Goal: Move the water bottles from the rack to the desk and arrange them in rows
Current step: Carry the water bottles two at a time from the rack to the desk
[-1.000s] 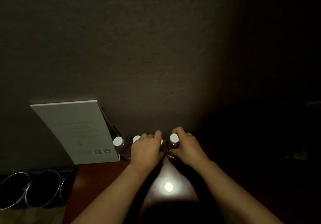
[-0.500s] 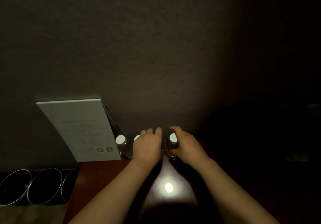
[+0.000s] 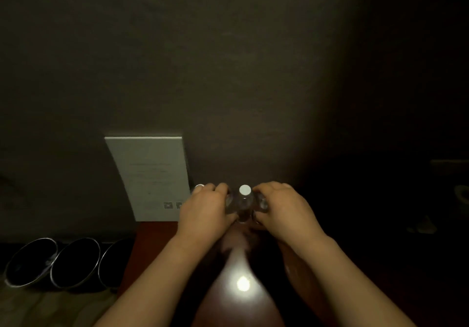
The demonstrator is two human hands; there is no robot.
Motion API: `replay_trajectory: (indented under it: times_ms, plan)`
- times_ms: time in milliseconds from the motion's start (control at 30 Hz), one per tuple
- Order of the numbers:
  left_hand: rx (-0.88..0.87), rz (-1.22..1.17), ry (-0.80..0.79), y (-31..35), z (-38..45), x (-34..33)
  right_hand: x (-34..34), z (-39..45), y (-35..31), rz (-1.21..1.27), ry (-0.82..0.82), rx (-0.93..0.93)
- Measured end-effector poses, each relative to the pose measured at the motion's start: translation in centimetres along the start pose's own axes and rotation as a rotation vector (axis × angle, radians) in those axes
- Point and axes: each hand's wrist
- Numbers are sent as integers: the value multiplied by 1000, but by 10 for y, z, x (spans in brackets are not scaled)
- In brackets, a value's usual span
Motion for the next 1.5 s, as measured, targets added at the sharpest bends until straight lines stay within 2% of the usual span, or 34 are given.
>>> replay_trajectory:
  times_ms: [433,800,1033,1300,1500]
  plan:
    - [105,106,29,-133,-185,74,-19,-77,-200,-179,-211,368]
    - [403,75,151,-304,-392,130,-68,-164,-441,-201,-235,686]
    - [557,63,209,-415,-510,156,-109,-211,-579,-186,-258,794]
    - [656,64,289,-520,-579,182,-143,-220,-704,-196,-273,897]
    - [706,36,245,-599,-581,194,-181,-189,-786,-195,-294,966]
Point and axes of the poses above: each hand's wrist, its own z-axis towards the middle knuckle, its own x-axis out of the back of the hand, y = z × x, and after that the axes turned 2 degrees about -x, right-handed
